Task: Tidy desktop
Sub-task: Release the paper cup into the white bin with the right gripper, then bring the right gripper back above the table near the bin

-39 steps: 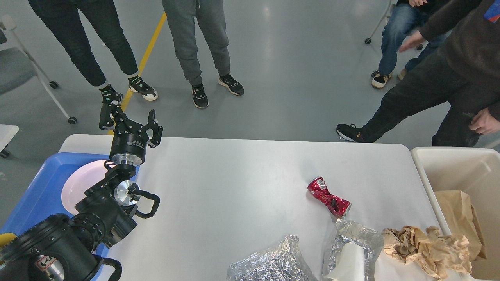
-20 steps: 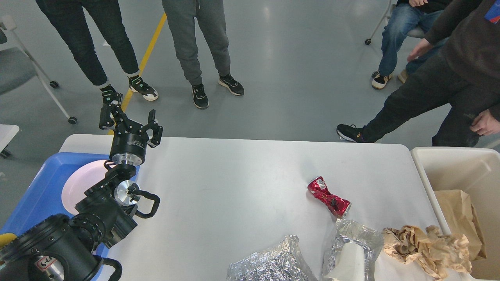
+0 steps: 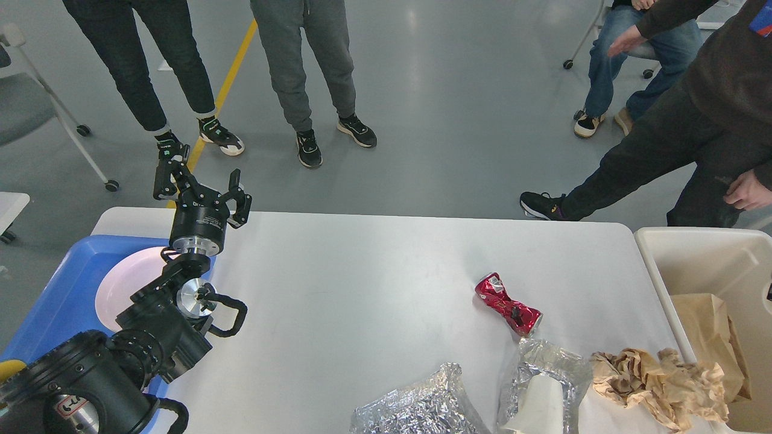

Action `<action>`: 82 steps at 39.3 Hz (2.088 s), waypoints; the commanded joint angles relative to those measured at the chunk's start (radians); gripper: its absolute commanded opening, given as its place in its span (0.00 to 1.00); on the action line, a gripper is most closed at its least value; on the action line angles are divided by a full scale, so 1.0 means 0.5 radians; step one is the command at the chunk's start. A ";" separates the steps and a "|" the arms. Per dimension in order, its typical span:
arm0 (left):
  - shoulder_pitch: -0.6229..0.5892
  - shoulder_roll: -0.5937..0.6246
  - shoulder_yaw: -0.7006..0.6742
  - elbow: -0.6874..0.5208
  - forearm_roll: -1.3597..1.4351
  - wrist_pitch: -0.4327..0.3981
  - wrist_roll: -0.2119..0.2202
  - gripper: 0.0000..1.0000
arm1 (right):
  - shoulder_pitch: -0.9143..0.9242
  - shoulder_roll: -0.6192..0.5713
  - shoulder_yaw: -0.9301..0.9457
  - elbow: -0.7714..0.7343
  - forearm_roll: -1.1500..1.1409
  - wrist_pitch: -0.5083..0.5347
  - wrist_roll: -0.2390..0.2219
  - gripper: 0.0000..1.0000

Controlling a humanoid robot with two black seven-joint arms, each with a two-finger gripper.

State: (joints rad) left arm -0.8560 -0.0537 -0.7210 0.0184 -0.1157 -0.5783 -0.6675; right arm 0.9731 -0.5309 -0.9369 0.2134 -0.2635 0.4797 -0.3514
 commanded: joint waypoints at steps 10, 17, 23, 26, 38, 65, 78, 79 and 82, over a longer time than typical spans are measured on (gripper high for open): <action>0.000 0.003 0.000 0.000 -0.002 0.000 0.000 0.97 | -0.038 0.000 0.051 -0.003 0.005 -0.057 0.000 0.53; 0.000 0.000 0.000 0.000 0.001 0.000 0.000 0.97 | -0.020 -0.024 0.128 -0.016 0.012 -0.061 -0.003 1.00; 0.000 0.000 0.000 0.000 -0.002 0.000 -0.003 0.97 | 0.131 -0.037 0.177 0.030 0.082 -0.030 -0.003 1.00; 0.000 0.000 0.000 0.000 -0.002 0.000 0.000 0.97 | 0.244 -0.107 0.174 0.107 0.104 -0.018 -0.003 1.00; 0.000 0.003 0.000 0.000 -0.002 0.000 0.000 0.97 | 0.864 -0.423 0.104 0.717 0.361 0.258 -0.003 1.00; 0.000 0.000 0.000 0.000 -0.002 0.000 0.000 0.97 | 1.806 -0.132 -0.853 1.426 1.318 0.654 0.019 1.00; 0.000 0.000 0.000 0.000 0.001 0.000 0.000 0.97 | 1.812 0.196 -0.952 1.488 1.671 0.667 0.019 1.00; 0.000 0.000 0.000 0.000 0.001 0.000 0.000 0.97 | 1.812 0.224 -0.958 1.488 1.683 0.667 0.019 1.00; 0.000 0.003 0.000 0.000 0.001 0.000 0.000 0.97 | 1.809 0.316 -0.964 1.485 1.696 0.654 0.019 1.00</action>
State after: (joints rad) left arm -0.8560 -0.0535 -0.7210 0.0184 -0.1157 -0.5783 -0.6674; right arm 1.8790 -0.4353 -1.4091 0.9569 0.5666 0.8130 -0.3420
